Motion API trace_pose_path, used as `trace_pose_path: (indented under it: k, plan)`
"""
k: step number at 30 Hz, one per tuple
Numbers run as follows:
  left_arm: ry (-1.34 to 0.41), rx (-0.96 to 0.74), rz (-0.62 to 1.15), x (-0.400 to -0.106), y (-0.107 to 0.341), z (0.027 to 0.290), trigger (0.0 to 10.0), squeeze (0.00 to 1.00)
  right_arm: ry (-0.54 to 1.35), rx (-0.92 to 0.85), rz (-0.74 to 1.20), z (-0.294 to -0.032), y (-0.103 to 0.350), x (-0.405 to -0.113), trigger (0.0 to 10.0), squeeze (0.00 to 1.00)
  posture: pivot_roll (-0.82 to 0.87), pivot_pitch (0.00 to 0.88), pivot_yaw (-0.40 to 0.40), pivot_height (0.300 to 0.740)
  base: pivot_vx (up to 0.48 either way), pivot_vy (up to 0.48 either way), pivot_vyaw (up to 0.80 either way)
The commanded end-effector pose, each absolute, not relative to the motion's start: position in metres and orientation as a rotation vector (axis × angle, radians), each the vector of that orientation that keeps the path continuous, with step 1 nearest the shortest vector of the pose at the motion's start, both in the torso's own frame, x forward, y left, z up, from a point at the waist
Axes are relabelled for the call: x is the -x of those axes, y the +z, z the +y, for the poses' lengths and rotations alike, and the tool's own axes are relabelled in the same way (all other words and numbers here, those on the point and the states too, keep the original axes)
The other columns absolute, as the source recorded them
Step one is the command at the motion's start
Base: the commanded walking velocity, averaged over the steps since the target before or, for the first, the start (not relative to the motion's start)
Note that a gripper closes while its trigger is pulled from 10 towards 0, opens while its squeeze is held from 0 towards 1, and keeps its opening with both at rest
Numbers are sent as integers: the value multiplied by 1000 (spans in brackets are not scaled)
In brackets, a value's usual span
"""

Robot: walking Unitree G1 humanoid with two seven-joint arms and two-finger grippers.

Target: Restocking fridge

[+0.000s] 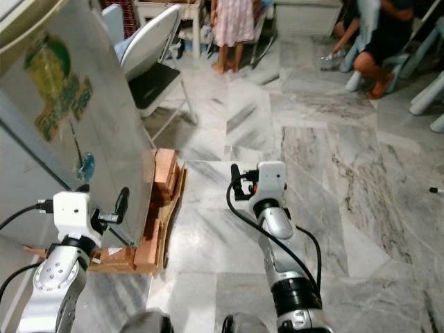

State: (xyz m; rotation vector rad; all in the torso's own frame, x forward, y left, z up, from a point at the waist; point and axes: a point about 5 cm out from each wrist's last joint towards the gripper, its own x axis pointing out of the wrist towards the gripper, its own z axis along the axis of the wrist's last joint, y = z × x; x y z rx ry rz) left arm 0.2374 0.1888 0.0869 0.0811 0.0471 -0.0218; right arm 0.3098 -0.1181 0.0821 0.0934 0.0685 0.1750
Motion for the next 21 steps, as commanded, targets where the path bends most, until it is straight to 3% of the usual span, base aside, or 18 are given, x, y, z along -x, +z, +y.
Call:
trace_pose_path:
  k: [1, 11, 21]
  plan:
    - [21, -81, 67, -234, 84, 198, 10000, 0, 196, -88, 75, -113, 80, -308, 10000, 0, 43, 113, -1, 740, 0, 0, 0]
    - [159, -121, 76, -238, 84, 229, 10000, 0, 194, -85, 84, -115, 77, -303, 10000, 0, 42, 126, -8, 740, 0, 0, 0]
    - [191, -140, 56, -267, 93, 247, 10000, 0, 201, -100, 57, -111, 89, -308, 10000, 0, 28, 138, -13, 740, 0, 0, 0]
